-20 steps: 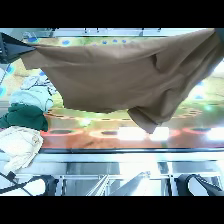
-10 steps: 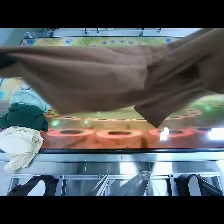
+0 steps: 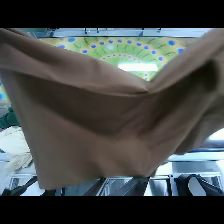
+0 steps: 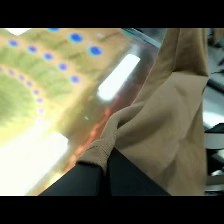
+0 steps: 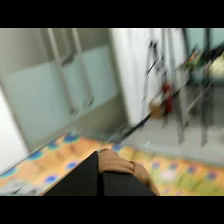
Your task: Fold the shirts.
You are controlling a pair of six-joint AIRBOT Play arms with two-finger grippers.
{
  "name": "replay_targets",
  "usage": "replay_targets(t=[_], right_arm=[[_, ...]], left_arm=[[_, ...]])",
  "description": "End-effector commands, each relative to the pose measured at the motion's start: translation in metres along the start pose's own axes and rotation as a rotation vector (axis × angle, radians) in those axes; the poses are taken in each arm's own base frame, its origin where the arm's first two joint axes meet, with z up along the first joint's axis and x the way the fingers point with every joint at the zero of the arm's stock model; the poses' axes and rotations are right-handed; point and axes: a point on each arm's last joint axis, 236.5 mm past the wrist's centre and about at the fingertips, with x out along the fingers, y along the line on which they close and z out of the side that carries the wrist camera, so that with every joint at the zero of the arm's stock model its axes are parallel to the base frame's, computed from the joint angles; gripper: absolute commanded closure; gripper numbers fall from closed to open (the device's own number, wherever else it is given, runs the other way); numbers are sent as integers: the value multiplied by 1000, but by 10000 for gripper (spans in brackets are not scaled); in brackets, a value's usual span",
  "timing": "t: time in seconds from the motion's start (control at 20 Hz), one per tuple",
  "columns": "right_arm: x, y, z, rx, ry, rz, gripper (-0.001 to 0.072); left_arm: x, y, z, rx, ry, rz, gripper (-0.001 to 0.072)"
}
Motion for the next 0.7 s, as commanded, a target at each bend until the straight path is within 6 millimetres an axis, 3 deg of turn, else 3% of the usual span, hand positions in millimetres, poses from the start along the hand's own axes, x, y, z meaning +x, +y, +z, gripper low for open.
replay_targets(t=[0.0,0.15,0.25,0.35,0.4,0.5,0.65], right_arm=[[59,-53,-129,247,306,44,697],[96,-105,-254,420,522,-14,697],[110,-132,-323,541,599,-46,697],[118,-156,-369,596,616,-87,697],[121,-168,-375,612,590,-107,697],[124,-192,-364,605,507,-136,697],[113,-221,-341,586,449,-174,697]], left_arm=[[51,92,-62,-327,114,-150,684],[98,167,-139,-633,208,-258,684],[122,213,-184,-811,211,-290,684],[137,261,-220,-982,178,-266,695],[143,281,-233,-1030,162,-236,703],[151,316,-242,-1041,122,-163,703],[156,339,-234,-984,104,-120,703]])
